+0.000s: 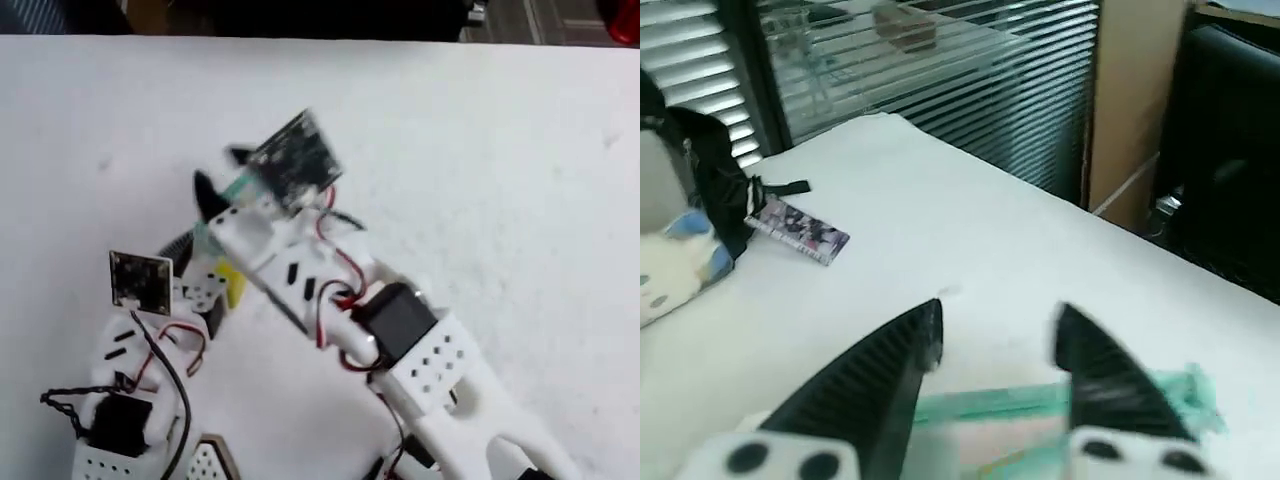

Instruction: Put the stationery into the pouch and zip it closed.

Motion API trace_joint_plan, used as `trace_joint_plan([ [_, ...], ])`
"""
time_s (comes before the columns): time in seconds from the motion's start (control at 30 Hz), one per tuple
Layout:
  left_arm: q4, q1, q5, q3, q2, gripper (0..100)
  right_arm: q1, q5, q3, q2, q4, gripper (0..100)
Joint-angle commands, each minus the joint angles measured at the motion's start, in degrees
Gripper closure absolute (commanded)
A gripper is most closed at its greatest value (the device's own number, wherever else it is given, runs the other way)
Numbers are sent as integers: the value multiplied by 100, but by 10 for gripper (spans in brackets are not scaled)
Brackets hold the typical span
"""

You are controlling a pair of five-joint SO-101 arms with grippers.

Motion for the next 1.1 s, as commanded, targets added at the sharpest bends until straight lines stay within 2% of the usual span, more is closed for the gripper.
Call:
trace_joint_plan([
  [0.0, -149, -92, 79, -18, -75, 767, 418, -193, -949, -13, 576, 712],
  [0.13, -290, -374, 88, -9, -75, 798, 1112, -229, -1503, -4, 884, 746],
  [0.27, -475, -690, 88, 26, -75, 841, 1657, -176, -1433, 233, 1297, 755],
  [0.37, -475, -743, 88, 18, -75, 845, 1815, 466, -1398, 822, 1930, 760],
  [0.47, -475, -743, 88, 18, -75, 845, 1798, 1266, -1398, 1648, 2413, 785],
  [0.57, -475, -743, 88, 18, -75, 846, 1622, 1618, -1407, 2580, 2554, 822],
  [0.73, -457, -901, 123, -9, -75, 846, 1305, 1758, -1442, 3925, 2343, 817],
  [0.83, -475, -1182, 501, -18, -75, 846, 1270, 1758, -1442, 4567, 2088, 798],
  [1.07, -475, -1279, 624, -18, -75, 846, 1182, 1758, -1442, 5253, 1666, 796],
])
